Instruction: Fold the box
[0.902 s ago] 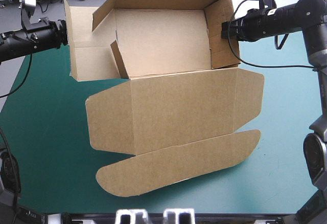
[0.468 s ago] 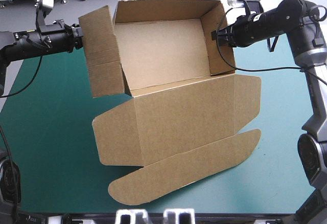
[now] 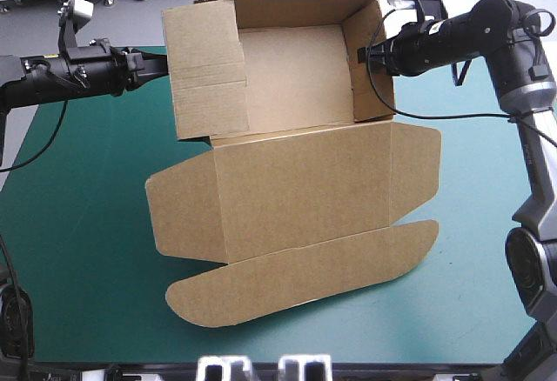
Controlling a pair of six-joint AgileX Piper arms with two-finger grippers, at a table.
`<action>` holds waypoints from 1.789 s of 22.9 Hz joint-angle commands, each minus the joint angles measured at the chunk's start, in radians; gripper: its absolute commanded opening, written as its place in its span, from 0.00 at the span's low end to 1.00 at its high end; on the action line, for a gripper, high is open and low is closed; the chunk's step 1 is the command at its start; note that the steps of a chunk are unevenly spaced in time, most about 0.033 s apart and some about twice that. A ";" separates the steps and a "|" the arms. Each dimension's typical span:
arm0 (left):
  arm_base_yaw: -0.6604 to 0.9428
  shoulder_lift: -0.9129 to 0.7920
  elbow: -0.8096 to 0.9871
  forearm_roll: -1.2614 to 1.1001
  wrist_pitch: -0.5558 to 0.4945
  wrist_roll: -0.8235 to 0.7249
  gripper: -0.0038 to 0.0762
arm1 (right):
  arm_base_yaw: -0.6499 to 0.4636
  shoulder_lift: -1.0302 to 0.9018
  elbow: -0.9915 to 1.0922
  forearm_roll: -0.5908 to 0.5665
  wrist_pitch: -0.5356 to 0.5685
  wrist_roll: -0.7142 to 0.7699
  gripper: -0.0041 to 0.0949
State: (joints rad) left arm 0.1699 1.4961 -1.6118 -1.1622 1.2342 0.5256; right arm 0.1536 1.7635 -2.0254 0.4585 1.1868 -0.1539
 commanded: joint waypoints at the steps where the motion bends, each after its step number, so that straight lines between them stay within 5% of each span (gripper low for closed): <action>1: -0.038 -0.040 -0.033 -0.059 0.053 -0.015 0.04 | 0.014 -0.040 -0.033 0.069 -0.088 0.012 0.03; 8: -0.094 -0.040 -0.033 -0.052 0.053 0.009 0.09 | 0.053 0.001 -0.033 0.071 -0.143 0.013 0.04; 14: -0.095 -0.040 -0.033 -0.089 0.053 0.009 0.54 | 0.117 0.011 -0.033 -0.062 -0.205 0.058 0.04; 27: -0.097 -0.040 -0.033 -0.079 0.053 0.002 0.55 | 0.132 0.039 -0.033 -0.068 -0.240 0.087 0.04; 41: -0.205 -0.028 -0.033 0.447 -0.115 -0.125 0.55 | 0.234 0.000 -0.055 -0.041 -0.255 0.154 0.04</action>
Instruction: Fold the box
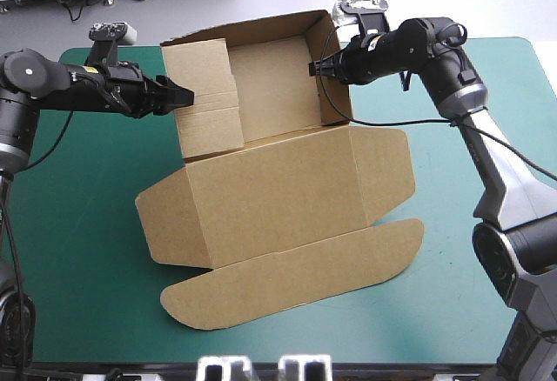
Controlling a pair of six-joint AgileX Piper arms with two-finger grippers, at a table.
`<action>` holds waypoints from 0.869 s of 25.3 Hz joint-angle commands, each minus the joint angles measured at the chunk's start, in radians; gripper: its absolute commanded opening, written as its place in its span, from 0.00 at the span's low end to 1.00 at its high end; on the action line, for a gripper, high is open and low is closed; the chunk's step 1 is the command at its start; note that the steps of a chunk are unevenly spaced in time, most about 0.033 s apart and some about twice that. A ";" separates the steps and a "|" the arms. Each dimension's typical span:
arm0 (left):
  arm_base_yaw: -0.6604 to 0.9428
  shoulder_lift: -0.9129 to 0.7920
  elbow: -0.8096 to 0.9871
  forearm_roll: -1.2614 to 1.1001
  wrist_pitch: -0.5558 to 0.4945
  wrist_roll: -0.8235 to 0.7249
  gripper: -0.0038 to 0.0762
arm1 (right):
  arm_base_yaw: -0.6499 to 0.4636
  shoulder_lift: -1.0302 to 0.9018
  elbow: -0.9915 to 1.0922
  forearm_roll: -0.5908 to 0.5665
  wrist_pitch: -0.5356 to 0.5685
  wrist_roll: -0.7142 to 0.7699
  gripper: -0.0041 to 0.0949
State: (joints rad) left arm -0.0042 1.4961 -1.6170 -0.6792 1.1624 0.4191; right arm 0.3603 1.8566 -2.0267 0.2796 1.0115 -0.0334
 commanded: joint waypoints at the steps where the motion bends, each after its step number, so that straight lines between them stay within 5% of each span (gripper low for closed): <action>1: -0.031 -0.022 -0.028 -0.036 -0.045 -0.019 0.55 | 0.031 -0.104 -0.060 0.140 -0.073 0.033 0.04; 7: -0.031 0.044 -0.028 -0.014 -0.046 -0.025 0.45 | 0.036 -0.191 -0.062 0.131 -0.032 0.092 0.04; 15: -0.031 0.052 -0.028 -0.088 -0.081 0.007 0.04 | 0.036 -0.208 -0.057 0.098 0.092 0.140 0.04; 22: -0.031 0.028 -0.034 -0.179 -0.163 0.034 0.04 | 0.060 -0.164 -0.041 -0.011 0.236 0.185 0.04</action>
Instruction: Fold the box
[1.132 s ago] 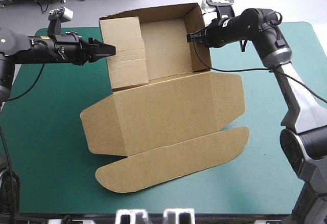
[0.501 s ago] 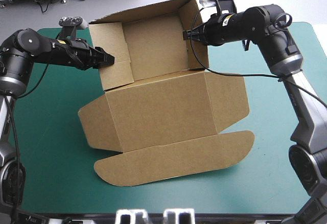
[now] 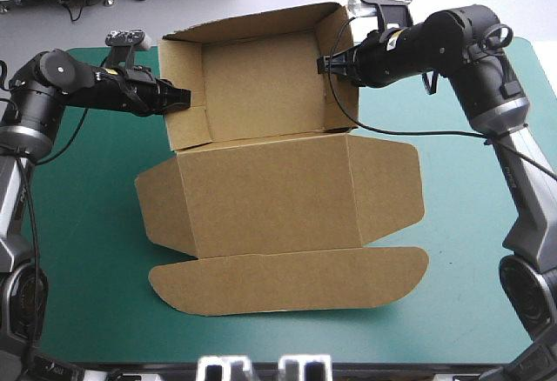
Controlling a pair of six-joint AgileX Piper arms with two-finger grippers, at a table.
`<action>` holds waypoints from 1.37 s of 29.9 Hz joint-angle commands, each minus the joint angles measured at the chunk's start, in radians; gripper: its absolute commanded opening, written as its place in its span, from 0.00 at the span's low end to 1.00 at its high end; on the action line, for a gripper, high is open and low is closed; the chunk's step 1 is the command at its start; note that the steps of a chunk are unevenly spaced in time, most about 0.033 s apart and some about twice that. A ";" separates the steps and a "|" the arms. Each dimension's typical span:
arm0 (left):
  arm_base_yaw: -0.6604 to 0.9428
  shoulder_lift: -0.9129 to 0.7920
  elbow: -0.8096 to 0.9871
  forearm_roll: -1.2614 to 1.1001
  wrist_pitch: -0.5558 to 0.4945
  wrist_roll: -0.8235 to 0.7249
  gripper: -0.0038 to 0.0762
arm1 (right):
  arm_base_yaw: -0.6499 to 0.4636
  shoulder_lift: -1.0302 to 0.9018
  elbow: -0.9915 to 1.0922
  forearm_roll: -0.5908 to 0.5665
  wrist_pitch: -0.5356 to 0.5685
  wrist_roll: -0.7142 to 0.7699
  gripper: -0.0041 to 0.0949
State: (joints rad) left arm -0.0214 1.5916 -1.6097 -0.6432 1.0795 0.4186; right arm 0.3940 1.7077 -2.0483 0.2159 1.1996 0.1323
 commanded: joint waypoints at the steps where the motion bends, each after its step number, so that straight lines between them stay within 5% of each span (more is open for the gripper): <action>1: -0.014 -0.067 -0.046 -0.215 -0.082 0.025 0.04 | 0.039 -0.012 -0.016 0.037 0.048 0.025 0.04; 16: -0.298 0.021 -0.075 0.228 -0.258 -0.226 0.04 | 0.051 0.161 0.060 0.009 0.040 0.042 0.04; 26: -0.301 0.206 -0.075 0.274 -0.229 -0.254 0.04 | -0.043 0.234 0.060 0.033 -0.007 0.013 0.04; 32: -0.301 0.295 -0.075 0.274 -0.179 -0.254 0.04 | -0.090 0.301 0.060 0.154 -0.028 -0.031 0.04; 41: -0.301 0.345 -0.095 0.282 -0.256 -0.254 0.04 | -0.092 0.395 0.060 0.172 -0.165 -0.056 0.04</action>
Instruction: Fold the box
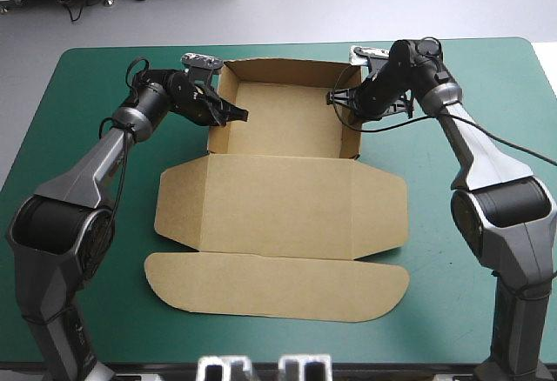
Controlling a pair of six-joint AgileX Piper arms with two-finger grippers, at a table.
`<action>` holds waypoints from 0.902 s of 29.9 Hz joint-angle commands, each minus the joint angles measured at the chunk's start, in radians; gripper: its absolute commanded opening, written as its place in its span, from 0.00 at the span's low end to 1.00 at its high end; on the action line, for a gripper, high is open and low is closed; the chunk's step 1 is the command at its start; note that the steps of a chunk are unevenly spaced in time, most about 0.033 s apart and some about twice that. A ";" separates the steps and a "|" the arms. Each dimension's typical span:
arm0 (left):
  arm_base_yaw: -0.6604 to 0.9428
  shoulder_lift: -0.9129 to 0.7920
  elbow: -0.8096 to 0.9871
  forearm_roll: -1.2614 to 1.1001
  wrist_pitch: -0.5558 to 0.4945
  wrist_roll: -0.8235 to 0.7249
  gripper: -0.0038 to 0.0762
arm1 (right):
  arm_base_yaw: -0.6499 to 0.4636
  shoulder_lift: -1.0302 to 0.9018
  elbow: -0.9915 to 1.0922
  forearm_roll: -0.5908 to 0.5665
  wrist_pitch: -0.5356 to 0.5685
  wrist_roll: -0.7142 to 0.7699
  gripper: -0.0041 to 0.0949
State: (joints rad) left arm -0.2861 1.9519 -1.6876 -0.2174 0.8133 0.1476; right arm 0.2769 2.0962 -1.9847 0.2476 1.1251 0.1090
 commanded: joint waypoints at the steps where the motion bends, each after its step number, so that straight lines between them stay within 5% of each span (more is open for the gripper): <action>1: -0.036 -0.013 -0.020 -0.135 -0.006 0.017 0.04 | 0.025 0.010 -0.004 0.141 -0.100 -0.036 0.04; 11: -0.036 -0.013 -0.020 -0.130 -0.131 0.096 0.04 | 0.028 0.017 -0.022 0.137 -0.135 -0.120 0.06; 19: -0.036 -0.009 -0.020 -0.052 -0.215 0.157 0.05 | 0.028 0.017 -0.022 0.133 -0.163 -0.136 0.25; 24: -0.036 0.006 -0.020 -0.003 -0.239 0.159 0.24 | 0.028 0.017 -0.022 0.133 -0.189 -0.138 0.43; 27: -0.036 0.015 -0.020 -0.001 -0.269 0.160 0.45 | 0.028 0.017 -0.022 0.133 -0.212 -0.152 0.49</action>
State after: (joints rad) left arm -0.2973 2.0108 -1.6859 -0.1637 0.6590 0.2744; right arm 0.2813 2.1573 -1.9864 0.2743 0.9925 -0.0147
